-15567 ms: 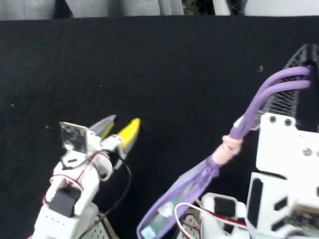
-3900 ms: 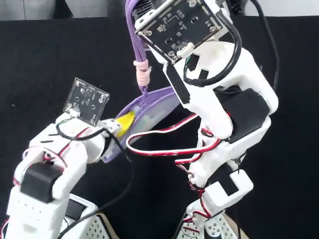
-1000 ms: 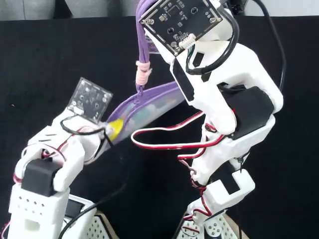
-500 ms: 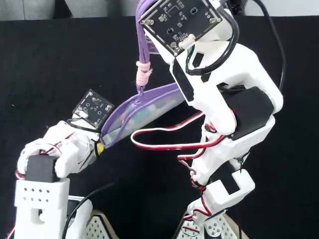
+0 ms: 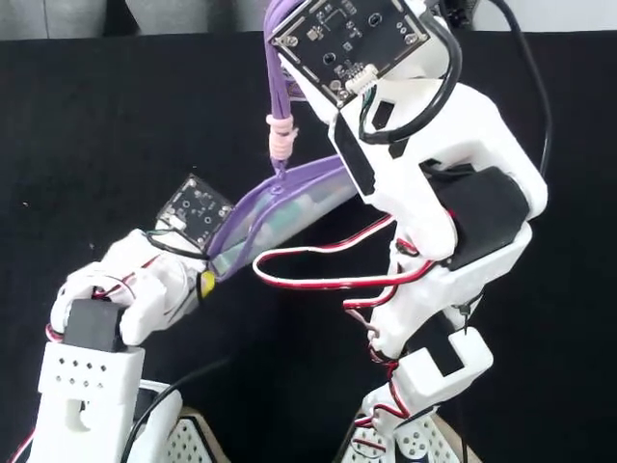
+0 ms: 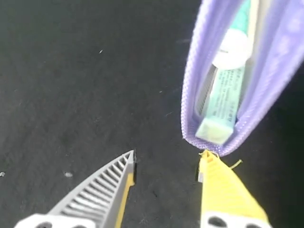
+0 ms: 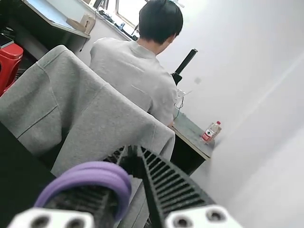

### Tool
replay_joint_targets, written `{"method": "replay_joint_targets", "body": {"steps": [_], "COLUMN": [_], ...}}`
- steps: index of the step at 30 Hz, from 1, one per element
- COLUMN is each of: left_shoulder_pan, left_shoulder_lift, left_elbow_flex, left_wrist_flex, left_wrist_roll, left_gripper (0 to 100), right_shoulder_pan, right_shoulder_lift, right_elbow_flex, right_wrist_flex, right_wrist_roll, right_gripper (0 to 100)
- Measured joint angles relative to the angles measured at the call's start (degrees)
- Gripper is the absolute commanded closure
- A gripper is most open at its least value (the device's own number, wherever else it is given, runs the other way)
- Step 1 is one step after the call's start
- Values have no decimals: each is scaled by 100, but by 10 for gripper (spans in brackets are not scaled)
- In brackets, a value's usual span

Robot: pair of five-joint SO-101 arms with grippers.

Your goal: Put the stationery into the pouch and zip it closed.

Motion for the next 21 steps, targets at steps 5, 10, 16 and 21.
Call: {"method": "replay_joint_targets", "body": {"steps": [5, 10, 16, 21], "left_shoulder_pan": [105, 123, 123, 123], "left_shoulder_lift": [0, 0, 0, 0], "left_elbow_flex": [0, -316, -484, -484], "left_wrist_flex": [35, 484, 589, 589], "left_wrist_roll": [0, 0, 0, 0], "left_gripper": [777, 777, 777, 777], "right_shoulder_pan": [0, 0, 0, 0], "right_shoulder_lift": [0, 0, 0, 0], "right_elbow_flex": [0, 0, 0, 0], "right_wrist_flex": [0, 79, 79, 79], "right_wrist_roll": [0, 0, 0, 0], "right_gripper": [987, 987, 987, 987]}}
